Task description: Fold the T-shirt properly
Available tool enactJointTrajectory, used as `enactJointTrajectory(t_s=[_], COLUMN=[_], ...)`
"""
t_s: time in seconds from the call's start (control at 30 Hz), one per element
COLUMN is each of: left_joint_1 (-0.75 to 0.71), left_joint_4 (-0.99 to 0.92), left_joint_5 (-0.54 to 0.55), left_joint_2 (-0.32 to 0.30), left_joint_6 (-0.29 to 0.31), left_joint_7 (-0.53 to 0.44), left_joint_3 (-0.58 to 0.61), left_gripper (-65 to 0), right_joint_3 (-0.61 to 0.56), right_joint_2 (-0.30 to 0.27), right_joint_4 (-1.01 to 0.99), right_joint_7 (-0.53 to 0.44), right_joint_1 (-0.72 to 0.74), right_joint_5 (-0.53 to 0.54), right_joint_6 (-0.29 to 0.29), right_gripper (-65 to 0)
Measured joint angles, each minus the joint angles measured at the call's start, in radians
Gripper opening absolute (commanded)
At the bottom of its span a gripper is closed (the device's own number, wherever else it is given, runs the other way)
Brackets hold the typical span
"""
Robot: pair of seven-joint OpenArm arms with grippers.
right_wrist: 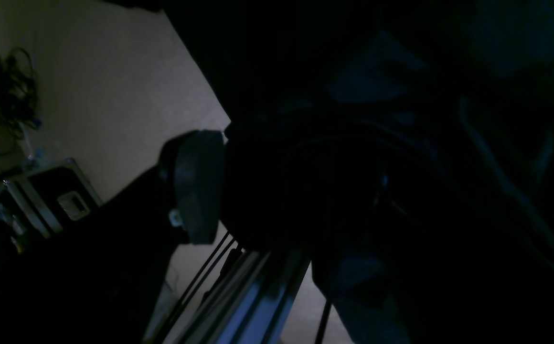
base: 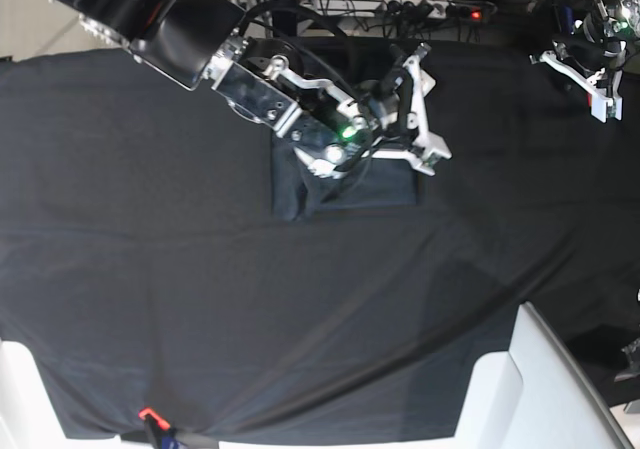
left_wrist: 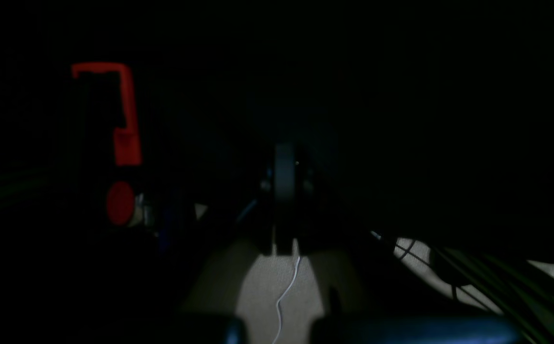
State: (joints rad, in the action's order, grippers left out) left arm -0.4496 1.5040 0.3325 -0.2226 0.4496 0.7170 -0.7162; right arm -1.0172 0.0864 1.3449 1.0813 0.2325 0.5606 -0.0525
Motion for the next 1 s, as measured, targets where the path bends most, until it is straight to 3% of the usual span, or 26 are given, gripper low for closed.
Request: enactJointTrajectory(t_s=[0.13, 0.27, 0.57, 0.63, 0.73, 0.83, 1.0], left_joint_1=[0.01, 0.031, 0.026, 0.025, 0.028, 0.043, 0.053], left_joint_4=[-0.001, -0.032, -0.038, -0.038, -0.038, -0.039, -0.038], left_joint_5=[-0.006, -0.005, -0.005, -0.004, -0.01, -0.011, -0.009], left_joint_2=[0.001, -0.001, -0.002, -0.005, -0.007, -0.006, -0.008], left_joint_6=[0.0, 0.0, 0.0, 0.0, 0.0, 0.0, 0.0], left_joint_7=[0.001, -0.003, -0.003, -0.002, -0.002, 0.003, -0.003], left_joint_3=[0.0, 0.002, 0.002, 0.0, -0.002, -0.001, 0.0], left_gripper=[-65.0, -65.0, -65.0, -65.0, -65.0, -65.0, -65.0], right_joint_3=[-0.035, -0.007, 0.433, 0.513, 0.542, 0.532, 0.532], right_joint_2=[0.004, -0.02, -0.171, -0.215, -0.265, -0.268, -0.268], right_joint_4=[0.022, 0.201, 0.431, 0.433, 0.43, 0.399, 0.259], right_joint_7=[0.013, 0.067, 0.079, 0.056, -0.008, -0.04, -0.108], right_joint_1=[0.013, 0.031, -0.153, -0.19, -0.233, -0.259, -0.264], right_joint_5=[-0.001, 0.006, -0.007, -0.013, -0.019, -0.002, -0.008], right_joint_6=[0.001, 0.003, 0.005, 0.001, 0.001, 0.0, 0.002], right_gripper=[-29.3, -29.3, -29.9, -35.6, -50.7, -62.3, -64.2])
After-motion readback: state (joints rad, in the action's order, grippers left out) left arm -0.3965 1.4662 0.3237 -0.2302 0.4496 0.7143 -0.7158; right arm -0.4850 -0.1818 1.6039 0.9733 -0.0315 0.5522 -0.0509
